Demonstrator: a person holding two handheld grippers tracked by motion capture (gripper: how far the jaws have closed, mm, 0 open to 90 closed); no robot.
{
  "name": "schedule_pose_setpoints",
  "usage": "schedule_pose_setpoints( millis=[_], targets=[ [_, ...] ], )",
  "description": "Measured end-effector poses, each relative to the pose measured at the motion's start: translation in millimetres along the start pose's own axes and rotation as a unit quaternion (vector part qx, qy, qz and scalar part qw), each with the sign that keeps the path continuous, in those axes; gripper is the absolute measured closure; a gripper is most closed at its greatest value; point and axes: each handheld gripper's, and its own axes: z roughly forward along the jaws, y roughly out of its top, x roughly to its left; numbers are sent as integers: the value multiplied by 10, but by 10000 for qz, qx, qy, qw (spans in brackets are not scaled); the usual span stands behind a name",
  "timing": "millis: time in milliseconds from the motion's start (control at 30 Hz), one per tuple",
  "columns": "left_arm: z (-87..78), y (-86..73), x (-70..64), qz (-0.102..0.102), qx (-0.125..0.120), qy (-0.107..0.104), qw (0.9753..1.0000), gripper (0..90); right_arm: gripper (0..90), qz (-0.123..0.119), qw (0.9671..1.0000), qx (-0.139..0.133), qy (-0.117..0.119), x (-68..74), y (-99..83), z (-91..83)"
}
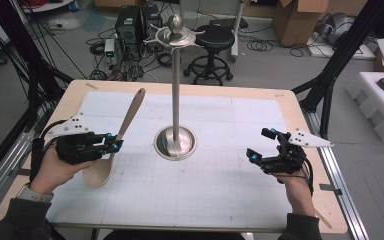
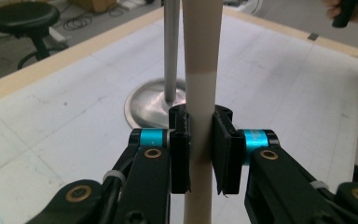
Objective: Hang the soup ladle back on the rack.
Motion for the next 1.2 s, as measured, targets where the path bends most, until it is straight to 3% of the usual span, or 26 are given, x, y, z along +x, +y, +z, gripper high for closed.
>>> schedule_pose_setpoints(
  millis=[300,367,733,933,1200],
  targets=[
    [99,-12,-23,-154,-483,48,9987,782,11,7,10000,-9,11,1,1,-2],
    [110,-1,-21,-230,-601,51,9979,782,11,-4,10000,-17,3,-3,0,-4],
    [86,94,-25,-193,-1181,198,9926,782,11,-18,10000,-40,3,1,6,-8],
    [71,139,7,-281,-1270,378,9908,782,11,-16,10000,-49,0,-2,7,-16],
    [66,276,22,-217,-1279,226,9913,781,11,-7,10000,-62,-3,0,9,-18]
  ],
)
